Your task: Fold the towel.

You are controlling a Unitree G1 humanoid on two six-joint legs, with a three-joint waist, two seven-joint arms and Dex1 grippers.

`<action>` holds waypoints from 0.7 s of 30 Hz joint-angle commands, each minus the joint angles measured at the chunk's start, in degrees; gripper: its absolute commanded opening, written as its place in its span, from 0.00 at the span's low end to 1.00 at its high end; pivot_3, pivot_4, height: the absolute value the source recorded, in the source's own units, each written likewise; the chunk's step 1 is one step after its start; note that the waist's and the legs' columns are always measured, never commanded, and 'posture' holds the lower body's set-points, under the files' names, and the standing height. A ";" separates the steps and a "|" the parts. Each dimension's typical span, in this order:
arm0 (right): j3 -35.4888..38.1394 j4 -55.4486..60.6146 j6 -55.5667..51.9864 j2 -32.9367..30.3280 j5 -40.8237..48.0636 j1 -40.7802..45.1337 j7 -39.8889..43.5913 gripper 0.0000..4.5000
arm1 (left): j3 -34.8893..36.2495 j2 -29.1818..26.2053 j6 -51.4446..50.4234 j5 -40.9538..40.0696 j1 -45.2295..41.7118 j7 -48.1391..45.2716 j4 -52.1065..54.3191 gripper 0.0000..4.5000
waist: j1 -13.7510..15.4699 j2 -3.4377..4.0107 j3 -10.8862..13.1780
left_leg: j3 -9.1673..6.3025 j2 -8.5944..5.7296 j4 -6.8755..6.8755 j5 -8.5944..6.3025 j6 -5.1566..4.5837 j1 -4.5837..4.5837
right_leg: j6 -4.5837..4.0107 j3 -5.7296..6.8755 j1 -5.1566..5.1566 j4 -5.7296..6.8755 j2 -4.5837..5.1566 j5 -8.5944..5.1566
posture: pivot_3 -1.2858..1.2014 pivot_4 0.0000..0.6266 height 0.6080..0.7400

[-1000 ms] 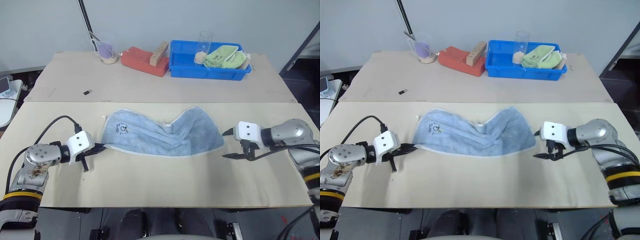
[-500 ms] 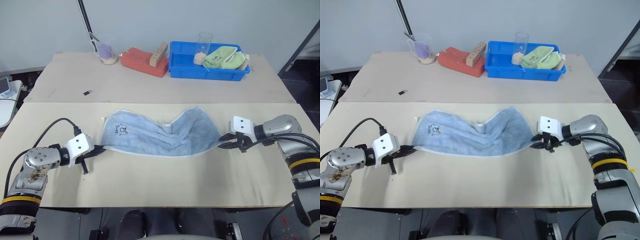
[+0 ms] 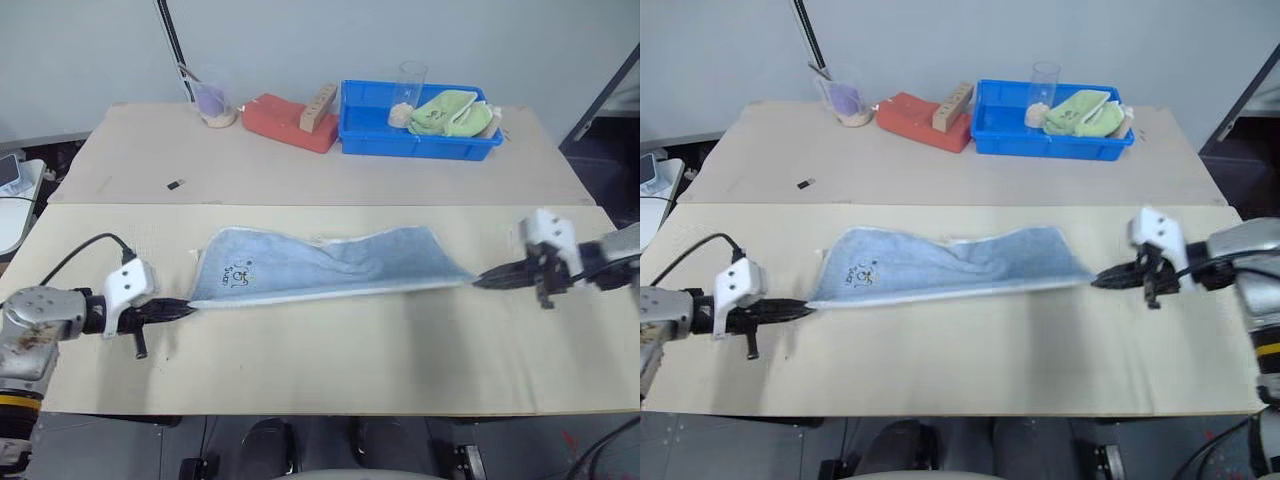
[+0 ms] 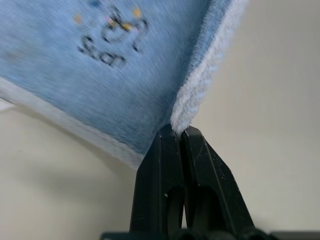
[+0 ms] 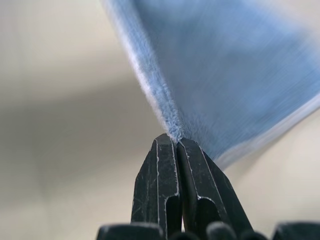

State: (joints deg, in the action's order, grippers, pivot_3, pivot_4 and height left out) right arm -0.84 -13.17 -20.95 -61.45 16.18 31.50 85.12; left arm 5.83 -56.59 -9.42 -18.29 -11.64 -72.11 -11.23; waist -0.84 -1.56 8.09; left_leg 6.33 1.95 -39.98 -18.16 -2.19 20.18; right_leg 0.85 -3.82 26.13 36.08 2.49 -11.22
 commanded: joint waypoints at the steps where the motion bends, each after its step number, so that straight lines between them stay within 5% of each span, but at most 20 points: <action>1: 2.16 -5.01 -1.08 3.33 -0.28 7.78 -6.20 0.00 | 0.18 2.24 -1.06 2.11 -12.44 5.01 -8.46 0.00 | 0.07 -0.07 0.03 | 0.02 -0.05 -0.09 0.02 0.04 0.05 | -0.01 0.02 0.01 -0.01 -0.07 0.05 | 0.52 0.24 0.82; 6: 1.44 -19.15 7.24 8.70 -5.15 21.81 -13.15 0.00 | -1.76 6.45 2.92 6.66 -32.74 9.49 -22.57 0.00 | 0.07 -0.09 0.04 | 0.02 -0.15 -0.15 0.19 0.06 0.15 | -0.10 0.04 -0.01 -0.05 -0.12 0.23 | 0.52 0.24 0.82; 12: 1.73 -31.38 15.77 7.54 -8.41 34.68 -13.77 0.00 | -1.43 6.70 7.00 8.65 -49.36 9.22 -33.04 0.00 | -0.08 -0.05 0.07 | 0.00 -0.15 0.02 0.36 0.36 0.68 | 0.00 0.14 0.30 -0.18 -0.11 0.30 | 0.52 0.24 0.82; 17: 2.52 -26.12 15.55 4.69 -6.63 30.75 -8.90 0.00 | -1.17 4.76 6.74 7.99 -48.17 5.01 -31.16 0.00 | -0.36 -0.01 0.06 | 0.06 -0.11 0.23 0.29 0.30 0.72 | 0.17 0.28 0.30 -0.40 -0.01 0.19 | 0.52 0.24 0.82; 21: 4.53 -9.03 13.36 2.51 -3.49 12.19 -6.30 0.00 | -1.66 1.88 6.49 7.68 -32.09 0.22 -20.47 0.00 | -0.39 0.06 0.01 | 0.05 0.01 0.16 0.28 0.30 0.83 | 0.17 0.40 0.36 -0.27 0.01 0.18 | 0.52 0.24 0.82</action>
State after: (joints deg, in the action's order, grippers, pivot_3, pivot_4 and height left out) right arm 1.38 -27.35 -6.18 -57.13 11.28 46.22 78.23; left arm 3.30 -52.88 -2.79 -10.49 -46.49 -70.85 -34.65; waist -1.22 -1.51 8.10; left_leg 6.38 1.99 -39.80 -17.88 -1.88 21.03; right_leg 1.03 -3.41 26.51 35.80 2.54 -11.04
